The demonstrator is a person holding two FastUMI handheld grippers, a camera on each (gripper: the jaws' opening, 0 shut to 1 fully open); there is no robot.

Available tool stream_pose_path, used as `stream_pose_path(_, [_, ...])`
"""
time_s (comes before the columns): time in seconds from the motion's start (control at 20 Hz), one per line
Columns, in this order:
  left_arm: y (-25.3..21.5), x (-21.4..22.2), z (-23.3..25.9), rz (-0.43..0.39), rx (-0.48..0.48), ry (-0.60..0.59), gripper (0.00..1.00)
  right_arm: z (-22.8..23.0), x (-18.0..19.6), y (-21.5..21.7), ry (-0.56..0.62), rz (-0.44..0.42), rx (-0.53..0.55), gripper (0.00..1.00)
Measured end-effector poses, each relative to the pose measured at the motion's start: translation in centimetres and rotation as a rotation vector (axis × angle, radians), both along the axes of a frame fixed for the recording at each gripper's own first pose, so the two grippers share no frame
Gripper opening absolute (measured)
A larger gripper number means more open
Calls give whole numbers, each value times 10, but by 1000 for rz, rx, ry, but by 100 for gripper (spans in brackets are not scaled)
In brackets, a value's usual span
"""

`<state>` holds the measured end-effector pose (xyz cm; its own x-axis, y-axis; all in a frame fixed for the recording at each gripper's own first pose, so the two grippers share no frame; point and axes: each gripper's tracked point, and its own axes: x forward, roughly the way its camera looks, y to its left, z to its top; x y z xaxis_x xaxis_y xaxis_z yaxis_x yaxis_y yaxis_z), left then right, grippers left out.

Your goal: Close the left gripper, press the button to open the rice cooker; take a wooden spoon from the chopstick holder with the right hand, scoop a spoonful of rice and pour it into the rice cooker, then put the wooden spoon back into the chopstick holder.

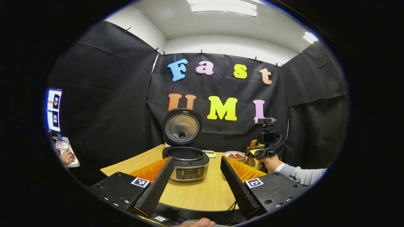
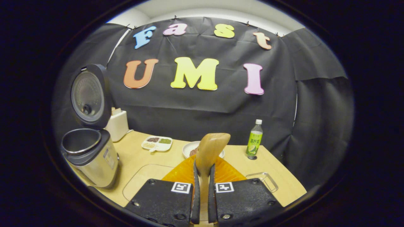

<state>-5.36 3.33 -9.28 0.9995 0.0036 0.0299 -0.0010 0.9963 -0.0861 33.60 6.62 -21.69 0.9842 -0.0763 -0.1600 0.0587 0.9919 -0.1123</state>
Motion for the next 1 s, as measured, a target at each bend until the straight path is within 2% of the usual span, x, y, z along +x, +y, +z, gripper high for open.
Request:
stream_pose_path(0.2, [3,4,-4,-1,-4,12,95,-4,14,-10,-43,-78,-66,13])
stream_pose_path(0.4, [6,6,-7,-4,-14,25,95,-19,20,8,-3,-57,6,13])
stream_pose_path(0.5, [9,9,-9,-1,-21,29,94,-26,21,28,38,-5,32,13])
stream_pose_path(0.75, [15,9,-11,16,-18,39,95,-33,16,62,98,93,174,13])
stream_pose_path(0.9, [23,8,-11,43,14,37,95,-35,8,72,142,147,290,13])
stream_pose_path(1.0, [24,9,-12,51,4,39,95,-36,2,71,169,164,383,13])
